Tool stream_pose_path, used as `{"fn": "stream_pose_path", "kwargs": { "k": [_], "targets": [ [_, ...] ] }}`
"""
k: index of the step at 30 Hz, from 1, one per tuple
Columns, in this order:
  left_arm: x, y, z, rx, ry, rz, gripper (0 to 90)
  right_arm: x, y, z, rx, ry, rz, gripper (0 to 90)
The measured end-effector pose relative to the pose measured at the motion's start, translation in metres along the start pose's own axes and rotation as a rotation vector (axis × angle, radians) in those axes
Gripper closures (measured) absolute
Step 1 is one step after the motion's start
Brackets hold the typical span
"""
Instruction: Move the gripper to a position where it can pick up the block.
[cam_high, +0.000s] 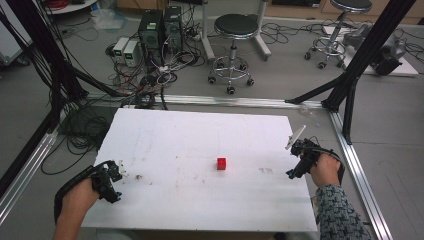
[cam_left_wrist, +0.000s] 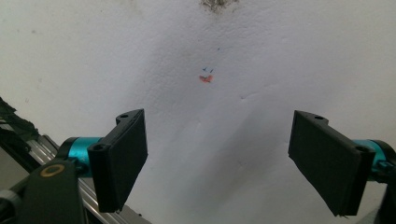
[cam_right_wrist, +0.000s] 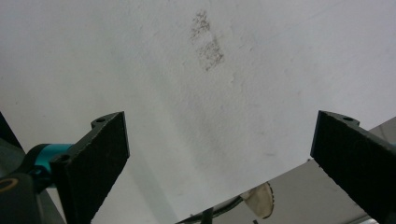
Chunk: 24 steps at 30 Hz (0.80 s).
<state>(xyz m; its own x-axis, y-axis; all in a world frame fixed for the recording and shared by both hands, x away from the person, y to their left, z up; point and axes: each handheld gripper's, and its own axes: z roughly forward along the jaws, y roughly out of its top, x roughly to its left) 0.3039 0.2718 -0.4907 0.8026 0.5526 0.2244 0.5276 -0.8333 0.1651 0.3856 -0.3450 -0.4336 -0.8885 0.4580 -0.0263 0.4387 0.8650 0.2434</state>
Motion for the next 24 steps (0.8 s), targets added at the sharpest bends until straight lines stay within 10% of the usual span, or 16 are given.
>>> {"fn": "stream_pose_path", "kwargs": {
  "k": [24],
  "targets": [
    [0.000,0.000,0.000,-0.003,-0.008,0.009,20.0,-0.024,0.081,-0.049,-0.042,-0.011,-0.171,3.6]
  ]
}}
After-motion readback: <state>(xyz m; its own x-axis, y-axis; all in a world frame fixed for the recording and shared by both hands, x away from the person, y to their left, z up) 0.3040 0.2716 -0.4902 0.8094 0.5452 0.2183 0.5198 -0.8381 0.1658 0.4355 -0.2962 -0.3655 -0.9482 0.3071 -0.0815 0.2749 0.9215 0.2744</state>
